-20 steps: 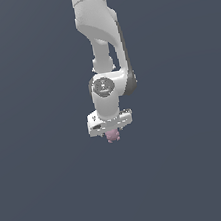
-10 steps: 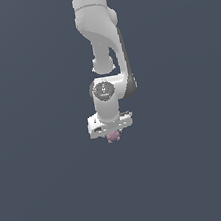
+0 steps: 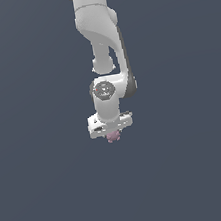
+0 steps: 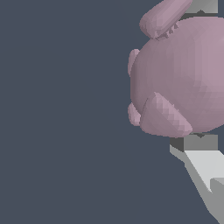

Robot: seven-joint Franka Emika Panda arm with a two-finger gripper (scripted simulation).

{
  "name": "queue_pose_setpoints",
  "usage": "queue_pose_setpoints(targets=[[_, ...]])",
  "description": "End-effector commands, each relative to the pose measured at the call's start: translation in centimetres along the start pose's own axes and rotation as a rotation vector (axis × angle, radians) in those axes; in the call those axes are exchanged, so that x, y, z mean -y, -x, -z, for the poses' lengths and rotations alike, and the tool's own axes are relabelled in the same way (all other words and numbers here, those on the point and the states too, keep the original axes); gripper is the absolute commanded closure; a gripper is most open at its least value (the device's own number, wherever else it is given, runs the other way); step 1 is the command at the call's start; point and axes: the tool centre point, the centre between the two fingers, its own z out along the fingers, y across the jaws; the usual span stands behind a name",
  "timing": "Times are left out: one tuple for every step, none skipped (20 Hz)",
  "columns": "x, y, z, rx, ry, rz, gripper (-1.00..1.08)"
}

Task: Pick up the object and move it to a goal position.

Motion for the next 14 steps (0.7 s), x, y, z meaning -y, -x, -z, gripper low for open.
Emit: queue_pose_setpoints(targets=[[0.4, -0.2, 0.4, -0.001, 0.000, 0.001, 1.08], [0.6, -0.3, 0.7, -0.001, 0.000, 0.001, 1.08], [0.9, -0.5, 1.1, -0.001, 0.000, 0.001, 1.08], [1.3, -0.6, 1.5, -0.001, 0.000, 0.001, 1.08], [1.7, -0.8, 2.0, -0.001, 0.000, 0.001, 1.08], [2.2, -1.1, 2.6, -0.001, 0.000, 0.001, 1.08], [2.7, -1.3, 3.2, -0.001, 0.000, 0.001, 1.08], [3.2, -1.6, 3.9, -0.001, 0.000, 0.001, 1.08], [3.8, -1.9, 4.6, -0.001, 0.000, 0.001, 1.08], [4.4, -2.2, 5.3, -0.001, 0.000, 0.001, 1.08], [5.1, -2.5, 6.1, -0.001, 0.000, 0.001, 1.08], [5.8, -2.9, 6.9, -0.001, 0.000, 0.001, 1.08], [6.5, -3.2, 7.8, -0.001, 0.000, 0.001, 1.08], [7.1, -3.6, 8.6, -0.001, 0.000, 0.001, 1.08]])
